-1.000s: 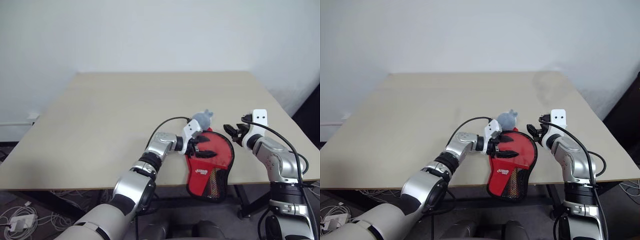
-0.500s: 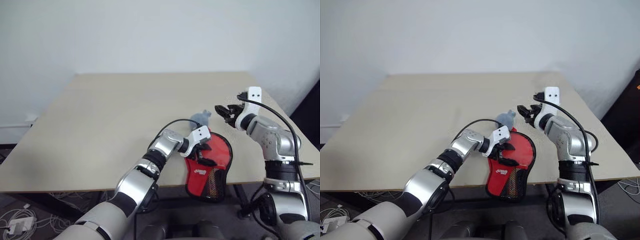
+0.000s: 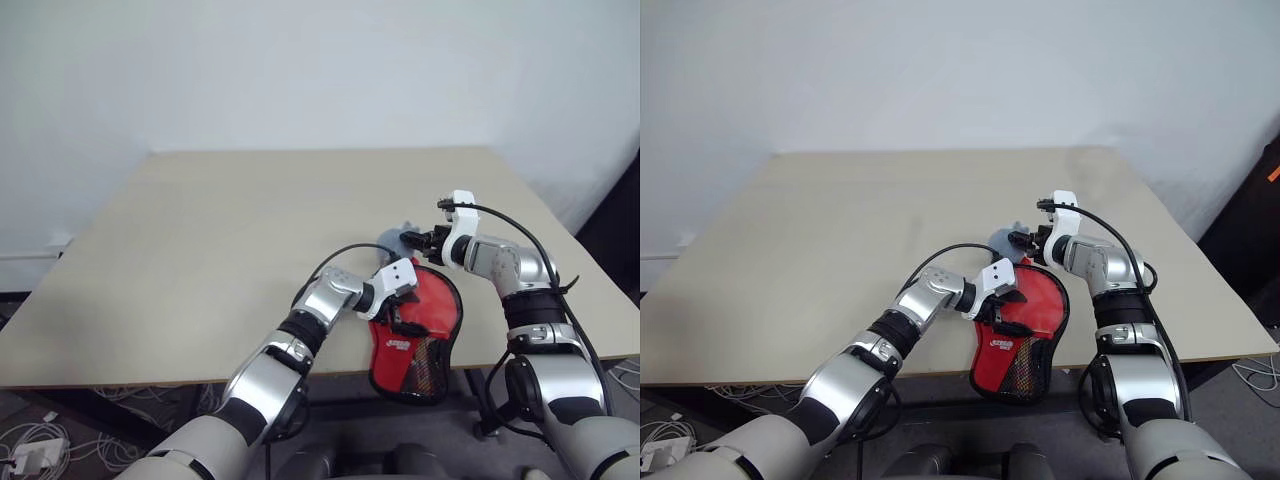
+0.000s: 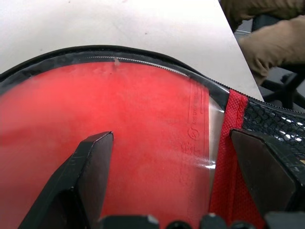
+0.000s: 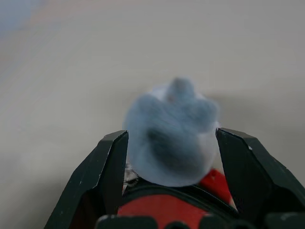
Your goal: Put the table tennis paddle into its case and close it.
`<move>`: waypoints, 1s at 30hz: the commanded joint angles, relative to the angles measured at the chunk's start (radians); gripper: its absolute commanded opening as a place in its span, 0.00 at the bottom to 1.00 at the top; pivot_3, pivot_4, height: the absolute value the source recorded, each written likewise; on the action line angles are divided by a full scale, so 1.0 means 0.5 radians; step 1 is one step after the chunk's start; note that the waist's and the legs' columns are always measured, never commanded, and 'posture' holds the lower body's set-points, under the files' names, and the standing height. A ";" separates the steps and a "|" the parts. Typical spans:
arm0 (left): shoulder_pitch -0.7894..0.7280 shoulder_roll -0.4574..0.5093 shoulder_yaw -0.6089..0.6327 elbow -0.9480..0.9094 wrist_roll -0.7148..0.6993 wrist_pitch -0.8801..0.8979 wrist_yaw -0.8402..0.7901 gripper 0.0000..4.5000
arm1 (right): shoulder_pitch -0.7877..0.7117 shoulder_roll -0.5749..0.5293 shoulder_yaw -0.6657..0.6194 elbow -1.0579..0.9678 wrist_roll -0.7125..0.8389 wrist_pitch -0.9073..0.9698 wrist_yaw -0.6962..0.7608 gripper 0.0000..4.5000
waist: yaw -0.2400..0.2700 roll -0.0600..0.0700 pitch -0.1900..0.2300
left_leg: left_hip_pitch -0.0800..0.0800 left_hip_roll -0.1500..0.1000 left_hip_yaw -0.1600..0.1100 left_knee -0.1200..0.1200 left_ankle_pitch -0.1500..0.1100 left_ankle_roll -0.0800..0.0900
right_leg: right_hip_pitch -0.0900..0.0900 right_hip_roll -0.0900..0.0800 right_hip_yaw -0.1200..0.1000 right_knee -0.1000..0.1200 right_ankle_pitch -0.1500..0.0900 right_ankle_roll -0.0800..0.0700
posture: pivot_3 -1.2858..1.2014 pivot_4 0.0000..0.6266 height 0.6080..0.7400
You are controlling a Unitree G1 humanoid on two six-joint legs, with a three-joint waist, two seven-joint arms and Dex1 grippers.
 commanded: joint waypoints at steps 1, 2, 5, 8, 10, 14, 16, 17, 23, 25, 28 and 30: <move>0.137 0.099 -0.098 0.142 0.094 0.184 0.028 0.92 | -0.102 -0.017 0.003 0.081 -0.052 -0.163 0.035 0.71 | -0.010 0.000 -0.001 | 0.000 0.000 0.000 0.000 0.000 0.000 | 0.000 0.000 0.000 0.000 0.000 0.000 | 0.52 0.00 1.00; 0.138 0.101 -0.093 0.139 0.089 0.194 0.034 0.92 | -0.114 -0.010 0.004 0.125 -0.060 -0.196 0.047 0.75 | -0.016 0.000 -0.002 | 0.000 0.000 0.000 0.000 0.000 0.000 | 0.000 0.000 0.000 0.000 0.000 0.000 | 0.52 0.00 1.00; 0.144 0.112 -0.085 0.132 0.080 0.206 0.043 0.92 | -0.151 0.019 -0.001 0.227 -0.065 -0.223 0.064 0.91 | -0.035 0.002 -0.006 | 0.001 0.000 0.000 0.000 0.000 0.000 | 0.001 0.000 0.000 0.000 0.000 0.000 | 0.52 0.00 1.00; 0.145 0.119 -0.085 0.132 0.072 0.212 0.048 0.92 | -0.205 0.062 -0.029 0.328 -0.046 -0.182 0.073 0.99 | -0.042 0.004 -0.014 | 0.001 0.001 -0.001 -0.001 0.000 -0.001 | 0.001 0.000 0.000 0.000 0.000 0.000 | 0.52 0.00 1.00; 0.146 0.124 -0.087 0.127 0.068 0.218 0.050 0.92 | -0.242 0.098 -0.057 0.378 -0.019 -0.158 0.079 0.99 | -0.046 0.004 -0.014 | 0.002 0.001 -0.001 -0.001 0.000 -0.001 | 0.001 0.000 0.000 0.000 0.000 0.000 | 0.52 0.00 1.00; 0.145 0.129 -0.089 0.127 0.058 0.224 0.063 0.92 | -0.312 0.163 -0.099 0.503 0.000 -0.156 0.082 0.99 | -0.047 0.005 -0.015 | 0.002 0.001 -0.001 -0.001 0.000 -0.001 | 0.001 0.001 0.000 0.000 0.000 0.000 | 0.52 0.00 1.00; 0.146 0.133 -0.091 0.123 0.055 0.227 0.072 0.92 | -0.336 0.184 -0.103 0.584 -0.018 -0.197 0.062 0.99 | -0.046 0.005 -0.016 | 0.002 0.001 -0.001 -0.001 0.000 -0.001 | 0.001 0.001 0.000 0.000 0.000 0.000 | 0.52 0.00 1.00; 0.146 0.135 -0.092 0.119 0.053 0.230 0.077 0.92 | -0.347 0.193 -0.096 0.625 -0.036 -0.221 0.046 0.99 | -0.047 0.005 -0.017 | 0.002 0.001 -0.001 -0.001 0.000 -0.001 | 0.001 0.001 0.000 0.000 0.000 0.000 | 0.52 0.00 1.00; 0.149 0.144 -0.093 0.103 0.043 0.239 0.098 0.92 | -0.364 0.200 0.066 0.791 -0.287 -0.489 -0.130 0.86 | -0.048 0.006 -0.018 | 0.002 0.001 -0.001 -0.001 0.000 -0.001 | 0.001 0.001 0.000 0.000 0.000 0.000 | 0.52 0.00 1.00; 0.151 0.146 -0.093 0.099 0.042 0.242 0.103 0.92 | -0.355 0.195 0.133 0.828 -0.384 -0.586 -0.187 0.70 | -0.048 0.007 -0.019 | 0.003 0.000 -0.001 -0.002 0.000 -0.001 | 0.001 0.001 0.000 0.000 0.000 0.000 | 0.52 0.00 1.00; 0.155 0.152 -0.094 0.090 0.040 0.246 0.107 0.92 | -0.349 0.217 0.131 0.797 -0.395 -0.667 -0.202 0.46 | -0.049 0.008 -0.020 | 0.003 0.000 -0.001 -0.002 0.000 -0.001 | 0.001 0.002 0.001 0.000 0.000 0.000 | 0.52 0.00 1.00; 0.158 0.153 -0.096 0.086 0.038 0.251 0.110 0.92 | -0.349 0.227 0.092 0.783 -0.375 -0.706 -0.235 0.31 | -0.048 0.008 -0.020 | 0.003 0.000 -0.001 -0.002 0.000 -0.001 | 0.001 0.002 0.001 0.001 0.000 0.000 | 0.52 0.00 1.00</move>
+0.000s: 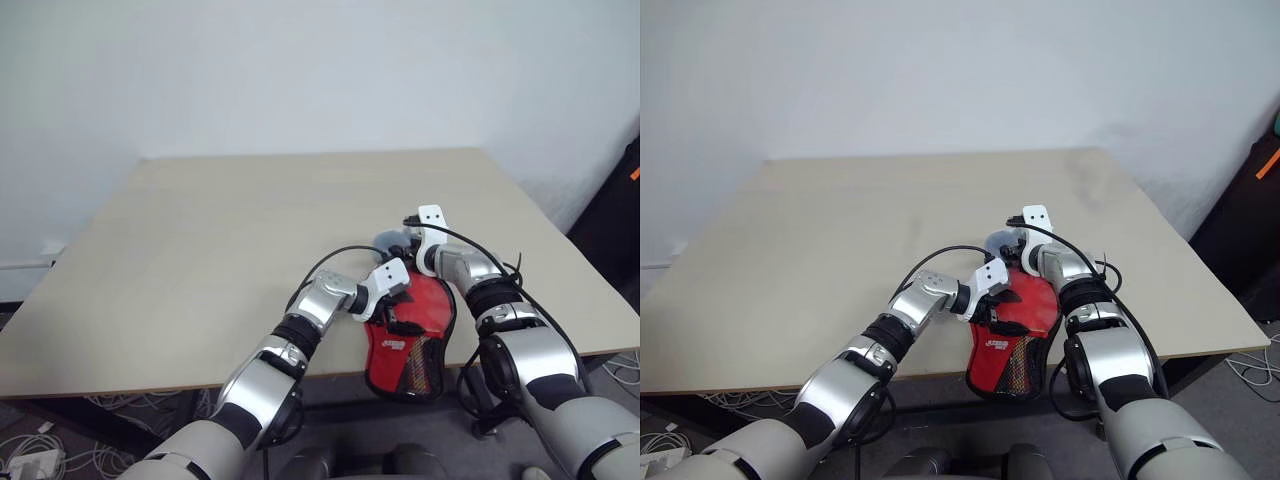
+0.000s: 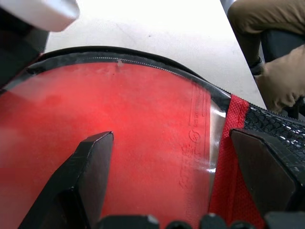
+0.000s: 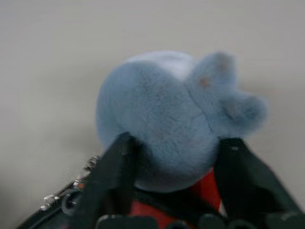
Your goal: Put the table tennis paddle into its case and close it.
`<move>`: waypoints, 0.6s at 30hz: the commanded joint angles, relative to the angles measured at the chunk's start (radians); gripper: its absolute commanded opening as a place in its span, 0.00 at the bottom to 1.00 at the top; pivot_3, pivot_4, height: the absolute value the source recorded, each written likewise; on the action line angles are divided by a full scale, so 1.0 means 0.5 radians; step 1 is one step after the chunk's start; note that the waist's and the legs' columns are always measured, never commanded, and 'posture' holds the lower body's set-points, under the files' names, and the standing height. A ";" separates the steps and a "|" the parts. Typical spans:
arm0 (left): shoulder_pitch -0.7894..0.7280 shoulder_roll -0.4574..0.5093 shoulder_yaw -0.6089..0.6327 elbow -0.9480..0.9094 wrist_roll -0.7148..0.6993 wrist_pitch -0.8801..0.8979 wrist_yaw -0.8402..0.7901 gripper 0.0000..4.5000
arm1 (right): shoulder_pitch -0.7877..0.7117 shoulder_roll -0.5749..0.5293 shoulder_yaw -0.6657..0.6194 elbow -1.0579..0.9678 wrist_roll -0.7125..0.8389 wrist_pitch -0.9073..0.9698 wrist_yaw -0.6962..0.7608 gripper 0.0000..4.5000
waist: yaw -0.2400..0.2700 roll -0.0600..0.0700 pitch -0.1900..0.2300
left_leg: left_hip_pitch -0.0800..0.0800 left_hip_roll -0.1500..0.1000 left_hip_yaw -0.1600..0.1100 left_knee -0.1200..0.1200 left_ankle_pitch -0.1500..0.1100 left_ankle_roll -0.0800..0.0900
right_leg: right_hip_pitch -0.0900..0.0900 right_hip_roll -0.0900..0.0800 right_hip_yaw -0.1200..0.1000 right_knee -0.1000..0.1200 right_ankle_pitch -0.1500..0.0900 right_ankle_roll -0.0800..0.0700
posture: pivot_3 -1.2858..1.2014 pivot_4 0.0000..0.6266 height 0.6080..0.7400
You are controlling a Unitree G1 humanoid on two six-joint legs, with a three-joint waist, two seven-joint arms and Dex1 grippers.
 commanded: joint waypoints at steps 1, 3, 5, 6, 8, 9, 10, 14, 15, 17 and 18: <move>0.107 0.107 -0.089 0.166 0.112 0.177 0.059 0.92 | -0.057 -0.015 -0.070 -0.069 0.008 -0.102 -0.073 0.25 | 0.000 0.000 0.000 | 0.000 0.000 0.000 0.000 0.000 0.000 | 0.000 0.000 0.000 0.000 0.000 0.000 | 0.52 0.00 1.00; 0.110 0.109 -0.090 0.165 0.111 0.181 0.062 0.92 | -0.051 -0.011 -0.098 -0.092 0.023 -0.099 -0.099 0.10 | 0.000 0.000 0.000 | 0.000 -0.001 0.000 0.000 0.000 0.000 | 0.000 0.000 0.000 0.000 0.000 0.000 | 0.52 0.00 1.00; 0.111 0.110 -0.090 0.164 0.109 0.193 0.061 0.92 | -0.041 -0.009 -0.134 -0.123 0.033 -0.107 -0.153 0.00 | 0.000 0.000 0.000 | 0.000 -0.001 0.000 0.000 0.000 0.000 | 0.000 0.000 0.000 0.000 0.000 0.000 | 0.52 0.00 1.00; 0.111 0.108 -0.089 0.163 0.107 0.203 0.060 0.92 | -0.036 -0.012 -0.154 -0.142 0.039 -0.110 -0.181 0.00 | 0.000 0.000 0.000 | 0.000 -0.001 0.000 0.000 0.000 0.000 | 0.000 0.000 0.000 0.000 0.000 0.000 | 0.52 0.00 1.00; 0.109 0.102 -0.089 0.163 0.103 0.223 0.058 0.92 | -0.021 -0.027 -0.201 -0.186 0.047 -0.139 -0.260 0.00 | 0.000 0.000 0.000 | 0.000 -0.001 0.000 0.000 0.000 0.000 | 0.000 0.000 0.000 0.000 0.000 0.000 | 0.52 0.00 1.00; 0.108 0.098 -0.089 0.165 0.102 0.229 0.060 0.92 | -0.015 -0.038 -0.225 -0.198 0.050 -0.154 -0.298 0.00 | 0.001 0.000 0.000 | 0.000 -0.001 0.000 0.000 0.000 0.000 | 0.000 0.000 0.000 0.000 0.000 0.000 | 0.52 0.00 1.00; 0.108 0.095 -0.090 0.164 0.099 0.240 0.058 0.92 | -0.004 -0.054 -0.245 -0.214 0.046 -0.174 -0.343 0.00 | 0.001 0.000 0.000 | 0.000 -0.001 0.000 0.000 0.000 0.000 | 0.000 0.000 0.000 0.000 0.000 0.000 | 0.52 0.00 1.00; 0.110 0.076 -0.086 0.162 0.082 0.291 0.051 0.92 | 0.078 -0.145 -0.320 -0.306 0.033 -0.228 -0.500 0.00 | 0.003 0.001 0.000 | 0.000 -0.001 -0.001 0.000 0.000 0.000 | 0.000 0.000 0.000 0.000 0.000 0.000 | 0.52 0.00 1.00; 0.112 0.074 -0.087 0.158 0.079 0.302 0.049 0.92 | 0.095 -0.161 -0.328 -0.323 0.031 -0.222 -0.521 0.00 | 0.004 0.001 0.000 | 0.000 -0.002 -0.001 0.000 0.000 0.000 | 0.000 -0.001 0.000 0.000 0.000 0.000 | 0.52 0.00 1.00; 0.112 0.064 -0.091 0.158 0.075 0.316 0.053 0.92 | 0.155 -0.214 -0.346 -0.387 0.032 -0.186 -0.538 0.00 | 0.003 0.001 0.000 | 0.000 -0.002 0.000 0.000 0.000 0.000 | 0.001 -0.001 0.001 -0.001 0.000 0.000 | 0.52 0.00 1.00; 0.111 0.058 -0.096 0.160 0.075 0.320 0.051 0.92 | 0.213 -0.256 -0.362 -0.454 0.035 -0.155 -0.538 0.00 | 0.007 0.001 0.000 | 0.000 -0.002 0.000 0.000 0.000 0.000 | 0.001 -0.001 0.001 -0.001 0.000 0.000 | 0.52 0.00 1.00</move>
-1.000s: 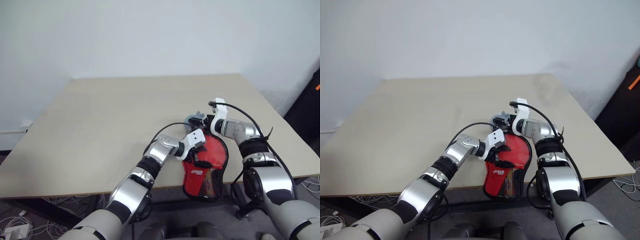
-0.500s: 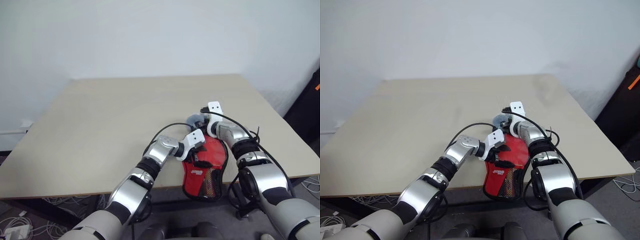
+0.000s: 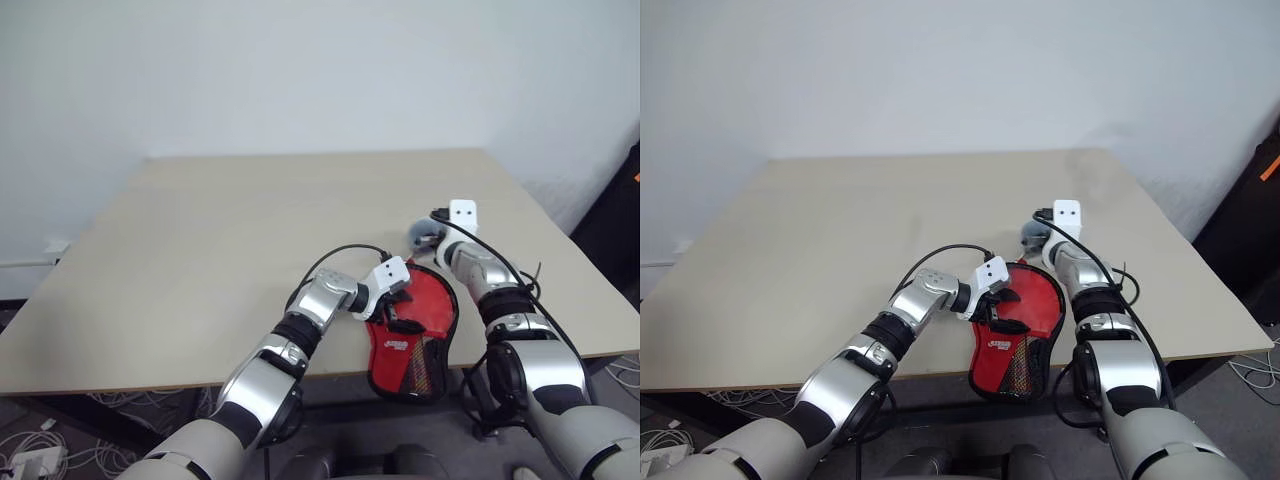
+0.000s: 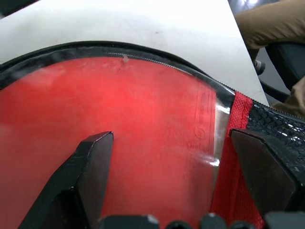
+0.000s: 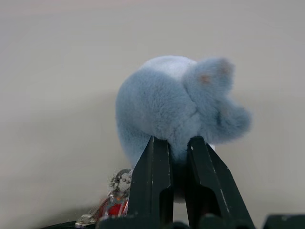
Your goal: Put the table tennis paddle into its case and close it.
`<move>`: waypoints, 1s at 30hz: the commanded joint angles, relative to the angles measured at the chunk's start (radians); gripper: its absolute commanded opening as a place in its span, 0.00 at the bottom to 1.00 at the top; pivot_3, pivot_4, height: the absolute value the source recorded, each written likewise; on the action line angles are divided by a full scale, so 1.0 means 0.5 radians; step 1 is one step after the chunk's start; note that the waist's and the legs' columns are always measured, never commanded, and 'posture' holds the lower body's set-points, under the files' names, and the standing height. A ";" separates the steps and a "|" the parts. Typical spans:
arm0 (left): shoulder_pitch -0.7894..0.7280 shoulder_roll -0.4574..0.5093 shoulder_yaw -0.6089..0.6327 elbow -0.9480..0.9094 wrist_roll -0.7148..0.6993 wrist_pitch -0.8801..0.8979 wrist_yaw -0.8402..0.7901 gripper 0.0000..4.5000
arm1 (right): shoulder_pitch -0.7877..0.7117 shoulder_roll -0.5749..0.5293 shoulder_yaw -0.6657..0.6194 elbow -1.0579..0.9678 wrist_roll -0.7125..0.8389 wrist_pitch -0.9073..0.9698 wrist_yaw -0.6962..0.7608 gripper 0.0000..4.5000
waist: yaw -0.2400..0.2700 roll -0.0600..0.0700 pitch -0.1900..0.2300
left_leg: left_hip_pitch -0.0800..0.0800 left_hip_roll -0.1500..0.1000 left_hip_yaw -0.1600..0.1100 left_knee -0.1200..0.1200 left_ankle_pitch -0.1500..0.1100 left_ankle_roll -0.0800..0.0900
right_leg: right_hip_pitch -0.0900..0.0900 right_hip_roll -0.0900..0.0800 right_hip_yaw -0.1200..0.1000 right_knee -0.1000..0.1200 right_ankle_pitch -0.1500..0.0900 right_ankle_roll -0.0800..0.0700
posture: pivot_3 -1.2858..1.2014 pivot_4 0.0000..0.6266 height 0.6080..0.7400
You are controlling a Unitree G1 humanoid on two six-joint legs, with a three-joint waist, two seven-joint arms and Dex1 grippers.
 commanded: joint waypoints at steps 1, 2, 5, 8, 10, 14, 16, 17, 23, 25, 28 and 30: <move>0.112 0.054 -0.098 0.194 0.095 0.205 0.028 0.92 | 0.072 -0.178 -0.097 -0.330 0.008 0.006 -0.070 0.00 | 0.008 0.001 0.000 | 0.000 0.000 -0.001 0.000 0.000 0.000 | 0.001 0.000 -0.001 -0.001 0.000 0.000 | 0.52 0.00 1.00; 0.111 0.050 -0.103 0.195 0.095 0.205 0.024 0.92 | 0.132 -0.217 -0.115 -0.413 0.014 0.044 -0.068 0.00 | 0.008 0.001 0.000 | -0.001 0.000 -0.001 0.000 0.000 0.000 | 0.001 0.000 -0.001 -0.001 0.000 0.000 | 0.52 0.00 1.00; 0.108 0.038 -0.114 0.200 0.096 0.210 0.016 0.92 | 0.293 -0.316 -0.153 -0.670 0.038 0.179 -0.052 0.00 | 0.017 0.004 0.000 | -0.001 -0.001 -0.004 0.002 0.000 0.001 | 0.004 -0.001 -0.002 -0.003 -0.001 0.001 | 0.52 0.00 1.00; 0.107 0.024 -0.123 0.209 0.098 0.209 0.013 0.92 | 0.467 -0.430 -0.212 -0.962 0.082 0.351 -0.020 0.00 | 0.058 0.006 0.000 | -0.001 -0.003 -0.007 0.002 0.000 0.001 | 0.007 -0.002 -0.005 -0.006 -0.004 0.006 | 0.52 0.00 1.00; 0.105 0.018 -0.129 0.215 0.096 0.211 0.008 0.92 | 0.560 -0.494 -0.254 -1.119 0.117 0.450 -0.012 0.00 | 0.085 0.010 0.001 | -0.002 -0.004 -0.016 0.003 0.000 0.002 | 0.015 -0.003 -0.009 -0.016 -0.006 0.010 | 0.52 0.00 1.00; 0.105 -0.001 -0.150 0.226 0.101 0.207 -0.008 0.92 | 0.810 -0.645 -0.438 -1.534 0.252 0.771 0.020 0.00 | 0.153 0.013 0.001 | -0.001 -0.007 -0.025 0.006 0.000 0.003 | 0.024 -0.006 -0.014 -0.023 -0.008 0.013 | 0.52 0.00 1.00; 0.108 -0.005 -0.158 0.229 0.102 0.203 -0.012 0.92 | 0.920 -0.684 -0.499 -1.721 0.311 0.905 0.029 0.00 | 0.190 0.013 0.001 | -0.003 -0.009 -0.028 0.008 0.000 0.005 | 0.026 -0.012 -0.020 -0.024 -0.011 0.017 | 0.52 0.00 1.00; 0.108 -0.008 -0.160 0.233 0.102 0.201 -0.014 0.92 | 0.970 -0.686 -0.546 -1.823 0.358 0.993 0.024 0.00 | 0.195 0.013 0.001 | -0.003 -0.011 -0.028 0.008 0.000 0.006 | 0.026 -0.017 -0.022 -0.024 -0.012 0.018 | 0.52 0.00 1.00; 0.103 -0.024 -0.168 0.239 0.099 0.210 -0.029 0.92 | 1.244 -0.534 -0.745 -2.332 0.635 1.510 0.008 0.00 | 0.213 0.011 0.002 | -0.005 -0.015 -0.028 0.008 -0.003 0.012 | 0.029 -0.026 -0.028 -0.025 -0.017 0.027 | 0.52 0.00 1.00; 0.100 -0.031 -0.168 0.243 0.098 0.212 -0.030 0.92 | 1.303 -0.439 -0.770 -2.413 0.690 1.592 -0.011 0.00 | 0.211 0.010 0.003 | -0.005 -0.015 -0.028 0.008 -0.003 0.013 | 0.029 -0.026 -0.028 -0.025 -0.019 0.028 | 0.52 0.00 1.00; 0.097 -0.037 -0.170 0.248 0.098 0.213 -0.031 0.92 | 1.341 -0.297 -0.812 -2.460 0.711 1.638 -0.083 0.15 | 0.201 0.009 0.003 | -0.004 -0.015 -0.028 0.008 -0.004 0.014 | 0.030 -0.026 -0.028 -0.026 -0.019 0.029 | 0.52 0.00 1.00; 0.096 -0.040 -0.174 0.251 0.099 0.210 -0.034 0.92 | 1.347 -0.223 -0.789 -2.483 0.711 1.705 -0.121 0.29 | 0.191 0.010 0.002 | -0.003 -0.014 -0.028 0.008 -0.004 0.014 | 0.031 -0.027 -0.028 -0.025 -0.019 0.029 | 0.52 0.00 1.00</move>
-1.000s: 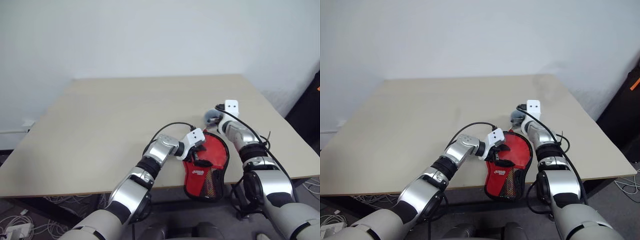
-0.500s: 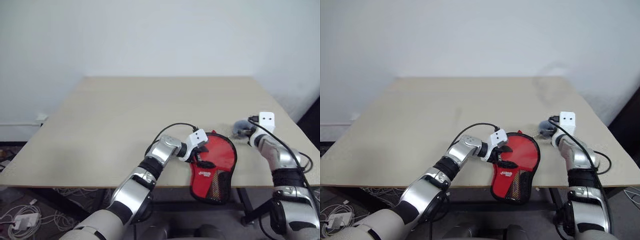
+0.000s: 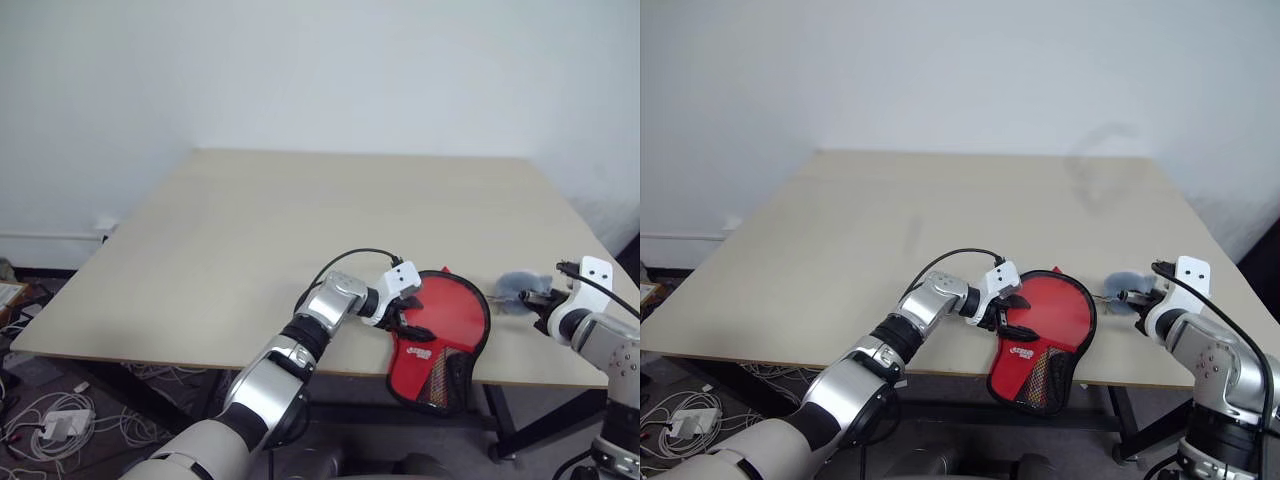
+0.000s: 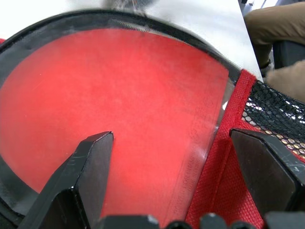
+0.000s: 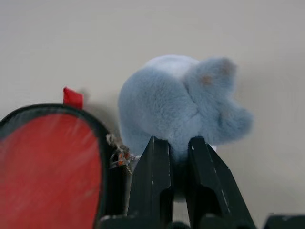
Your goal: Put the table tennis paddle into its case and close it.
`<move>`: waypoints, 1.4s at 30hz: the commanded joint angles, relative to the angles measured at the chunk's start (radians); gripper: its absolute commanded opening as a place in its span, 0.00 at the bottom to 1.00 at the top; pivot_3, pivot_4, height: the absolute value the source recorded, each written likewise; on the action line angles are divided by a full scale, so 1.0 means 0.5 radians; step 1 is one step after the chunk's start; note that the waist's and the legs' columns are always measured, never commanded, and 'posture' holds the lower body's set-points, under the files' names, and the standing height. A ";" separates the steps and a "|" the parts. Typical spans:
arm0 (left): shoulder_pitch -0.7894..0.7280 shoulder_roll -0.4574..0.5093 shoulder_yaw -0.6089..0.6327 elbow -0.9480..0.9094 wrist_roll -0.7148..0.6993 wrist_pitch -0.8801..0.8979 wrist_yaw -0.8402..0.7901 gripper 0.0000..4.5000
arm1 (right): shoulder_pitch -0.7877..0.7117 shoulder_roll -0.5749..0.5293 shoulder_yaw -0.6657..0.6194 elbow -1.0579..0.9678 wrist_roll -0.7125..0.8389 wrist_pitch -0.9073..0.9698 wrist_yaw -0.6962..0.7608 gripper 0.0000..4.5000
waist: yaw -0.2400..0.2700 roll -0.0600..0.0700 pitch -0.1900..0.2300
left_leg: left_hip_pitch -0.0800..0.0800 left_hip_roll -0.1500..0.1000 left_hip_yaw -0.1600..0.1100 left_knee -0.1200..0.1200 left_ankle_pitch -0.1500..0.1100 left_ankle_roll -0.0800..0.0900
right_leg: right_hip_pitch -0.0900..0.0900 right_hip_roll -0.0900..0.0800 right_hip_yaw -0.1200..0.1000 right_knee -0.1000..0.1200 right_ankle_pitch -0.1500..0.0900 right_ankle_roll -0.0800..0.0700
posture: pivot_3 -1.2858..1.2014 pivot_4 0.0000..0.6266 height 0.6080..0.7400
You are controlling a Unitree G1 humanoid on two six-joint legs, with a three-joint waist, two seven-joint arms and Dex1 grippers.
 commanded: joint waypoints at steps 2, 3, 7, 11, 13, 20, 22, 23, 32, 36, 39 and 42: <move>0.102 0.030 -0.123 0.242 0.111 0.162 -0.004 0.92 | -0.005 0.042 0.009 -0.138 0.028 0.116 -0.054 0.45 | -0.011 0.001 -0.002 | 0.000 0.000 0.000 0.000 0.000 0.000 | 0.000 -0.001 -0.001 0.000 0.000 0.000 | 0.52 0.00 1.00; 0.102 0.030 -0.124 0.242 0.111 0.162 -0.005 0.92 | 0.033 0.001 0.067 -0.163 0.027 0.130 -0.012 0.54 | -0.010 0.001 -0.002 | 0.001 0.000 0.000 0.000 0.000 0.000 | 0.001 0.000 -0.001 0.000 0.000 0.000 | 0.52 0.00 1.00; 0.104 0.030 -0.120 0.238 0.107 0.179 -0.008 0.92 | 0.312 -0.351 0.469 -0.433 0.031 0.052 0.304 0.85 | -0.013 0.000 -0.002 | -0.001 0.000 0.000 0.000 -0.001 0.001 | 0.001 -0.005 -0.005 -0.001 -0.004 0.005 | 0.52 0.00 1.00; 0.105 0.028 -0.120 0.235 0.104 0.187 -0.008 0.92 | 0.424 -0.582 0.446 -0.560 0.047 -0.108 0.515 0.85 | -0.019 -0.001 -0.001 | -0.001 0.000 0.000 0.002 -0.002 0.003 | 0.003 -0.008 -0.006 -0.001 -0.007 0.006 | 0.52 0.00 1.00; 0.102 0.026 -0.118 0.238 0.103 0.189 -0.007 0.92 | 0.450 -0.688 0.338 -0.584 0.076 -0.184 0.632 0.85 | -0.019 -0.002 -0.001 | -0.002 0.000 0.000 0.003 -0.003 0.003 | 0.004 -0.010 -0.010 -0.001 -0.009 0.004 | 0.52 0.00 1.00; 0.087 0.020 -0.111 0.260 0.104 0.182 -0.006 0.92 | 0.487 -0.974 0.130 -0.463 0.055 -0.411 0.904 0.85 | -0.013 -0.008 0.000 | -0.004 0.000 0.000 0.002 -0.006 0.007 | 0.005 -0.016 -0.017 -0.004 -0.014 0.009 | 0.52 0.00 1.00; 0.083 0.017 -0.108 0.266 0.103 0.181 -0.004 0.92 | 0.428 -1.003 0.144 -0.318 0.024 -0.465 0.920 0.85 | -0.014 -0.011 0.001 | -0.004 0.000 0.000 0.003 -0.006 0.007 | 0.005 -0.021 -0.022 -0.004 -0.014 0.009 | 0.52 0.00 1.00; 0.080 0.016 -0.107 0.270 0.103 0.179 -0.003 0.92 | 0.404 -1.004 0.153 -0.262 0.020 -0.478 0.923 0.85 | -0.014 -0.012 0.001 | -0.004 0.000 0.000 0.004 -0.007 0.008 | 0.006 -0.028 -0.030 -0.004 -0.014 0.009 | 0.52 0.00 1.00; 0.069 0.005 -0.090 0.286 0.089 0.184 0.013 0.92 | 0.106 -0.880 0.356 0.590 -0.141 -0.813 0.932 0.85 | -0.007 -0.012 0.001 | -0.003 0.000 0.002 0.003 -0.007 0.009 | 0.006 -0.038 -0.043 -0.004 -0.013 0.009 | 0.52 0.00 1.00; 0.073 0.009 -0.084 0.285 0.082 0.188 0.019 0.92 | 0.043 -0.801 0.374 0.660 -0.068 -0.749 0.970 0.85 | -0.007 -0.011 0.001 | -0.003 -0.001 0.002 0.002 -0.007 0.009 | 0.005 -0.037 -0.043 -0.004 -0.010 0.014 | 0.52 0.00 1.00; 0.077 0.014 -0.083 0.272 0.077 0.201 0.019 0.92 | 0.023 -0.758 0.392 0.678 -0.026 -0.632 0.987 0.85 | -0.007 -0.012 0.002 | -0.003 -0.001 0.002 0.002 -0.007 0.009 | 0.005 -0.037 -0.043 -0.004 -0.010 0.014 | 0.52 0.00 1.00; 0.080 0.022 -0.080 0.263 0.071 0.211 0.018 0.92 | -0.006 -0.702 0.367 0.699 0.032 -0.518 0.963 0.85 | -0.007 -0.013 0.001 | -0.003 -0.001 0.002 0.002 -0.007 0.009 | 0.006 -0.037 -0.043 -0.003 -0.010 0.014 | 0.52 0.00 1.00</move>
